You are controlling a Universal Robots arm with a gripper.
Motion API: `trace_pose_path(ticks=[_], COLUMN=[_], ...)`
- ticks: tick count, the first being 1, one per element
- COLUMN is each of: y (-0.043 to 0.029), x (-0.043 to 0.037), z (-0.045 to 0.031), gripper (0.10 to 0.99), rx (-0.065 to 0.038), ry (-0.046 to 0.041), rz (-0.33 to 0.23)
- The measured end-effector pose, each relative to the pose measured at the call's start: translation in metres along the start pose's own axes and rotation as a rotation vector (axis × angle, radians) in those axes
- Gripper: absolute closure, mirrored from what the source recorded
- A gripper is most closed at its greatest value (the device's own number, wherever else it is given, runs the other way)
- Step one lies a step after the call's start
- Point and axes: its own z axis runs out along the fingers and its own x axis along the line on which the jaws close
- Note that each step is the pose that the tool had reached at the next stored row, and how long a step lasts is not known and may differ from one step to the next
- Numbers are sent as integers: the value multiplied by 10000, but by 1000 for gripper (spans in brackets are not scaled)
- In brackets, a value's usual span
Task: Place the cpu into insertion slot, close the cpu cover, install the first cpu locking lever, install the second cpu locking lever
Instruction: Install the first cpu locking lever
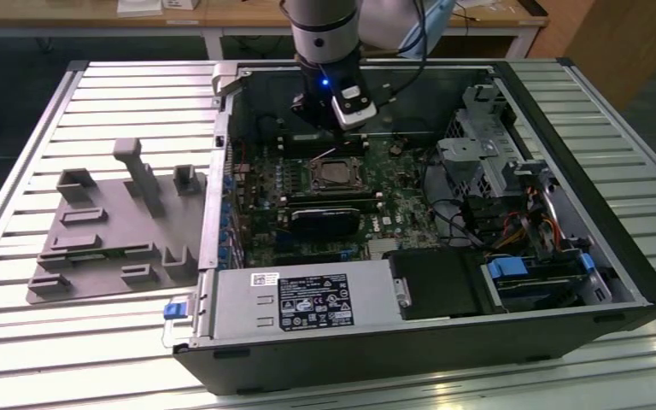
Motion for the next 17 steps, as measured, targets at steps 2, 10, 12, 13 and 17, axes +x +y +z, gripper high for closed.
trace_pose_path(ticks=[2,10,12,13,17], y=[-2,28,45,49,56], x=[6,30,40,44,55], z=[13,42,53,58,90], gripper=[980,980,980,980,980], rx=[-3,-5,-4,-5,-19], ry=[-12,-18,-18,-20,-53], rz=[-1,-2,-1,-2,-5])
